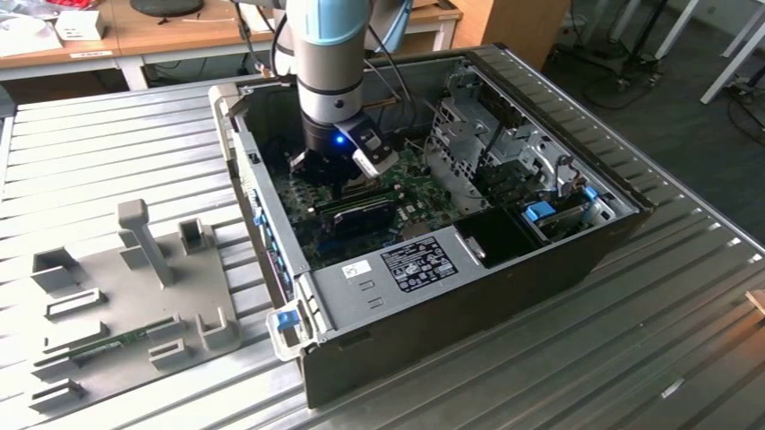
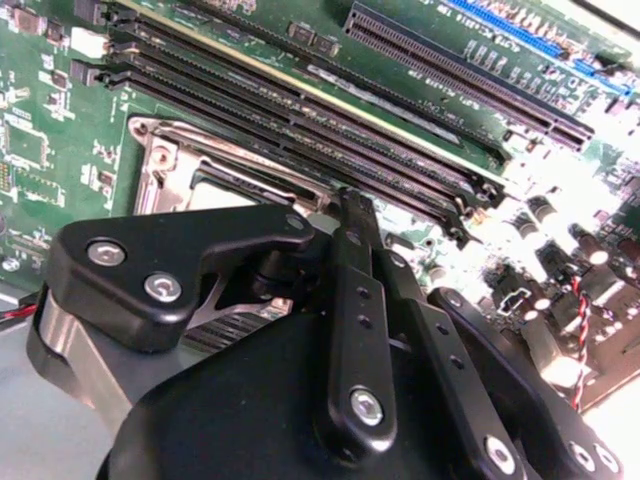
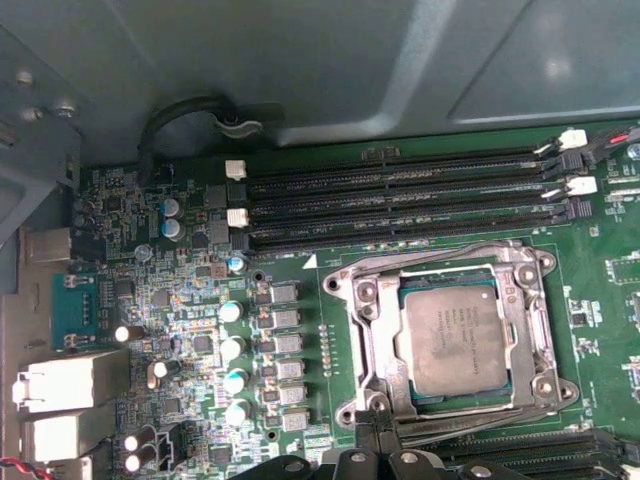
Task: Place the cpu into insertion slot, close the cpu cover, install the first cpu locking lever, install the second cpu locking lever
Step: 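Install the second cpu locking lever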
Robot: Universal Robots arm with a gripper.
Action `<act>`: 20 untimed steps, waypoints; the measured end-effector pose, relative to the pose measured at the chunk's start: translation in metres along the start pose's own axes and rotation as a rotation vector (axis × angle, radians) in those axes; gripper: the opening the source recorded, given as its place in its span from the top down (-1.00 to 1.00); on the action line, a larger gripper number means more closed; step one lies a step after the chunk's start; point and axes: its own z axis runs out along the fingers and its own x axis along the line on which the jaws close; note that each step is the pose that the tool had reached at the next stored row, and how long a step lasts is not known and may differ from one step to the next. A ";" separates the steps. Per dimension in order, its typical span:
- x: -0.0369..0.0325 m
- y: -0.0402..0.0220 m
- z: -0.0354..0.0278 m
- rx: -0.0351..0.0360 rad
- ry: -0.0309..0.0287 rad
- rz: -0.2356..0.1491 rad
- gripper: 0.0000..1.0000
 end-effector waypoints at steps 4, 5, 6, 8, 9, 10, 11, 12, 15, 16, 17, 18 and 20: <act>0.0002 0.0000 0.0002 -0.0003 -0.0001 0.000 0.80; 0.0002 0.0000 0.0002 -0.0003 0.0000 0.000 0.80; 0.0003 0.0000 0.0002 -0.0005 -0.0001 0.000 0.80; 0.0013 -0.0002 0.0001 -0.0021 -0.0005 0.000 0.80; 0.0019 -0.0002 0.0001 -0.0029 -0.0009 0.000 0.80; 0.0025 -0.0003 0.0000 -0.0035 -0.0013 0.000 0.80; 0.0030 -0.0003 0.0000 -0.0041 -0.0017 0.000 0.80; 0.0034 -0.0004 -0.0001 -0.0045 -0.0020 0.000 0.80; 0.0038 -0.0005 0.0001 -0.0047 -0.0022 0.000 0.80; 0.0038 -0.0005 0.0003 -0.0049 -0.0023 0.000 0.80; 0.0039 -0.0005 0.0005 -0.0053 -0.0023 0.000 0.80; 0.0039 -0.0005 0.0006 -0.0056 -0.0023 0.000 0.80; 0.0039 -0.0005 0.0006 -0.0060 -0.0022 0.000 0.80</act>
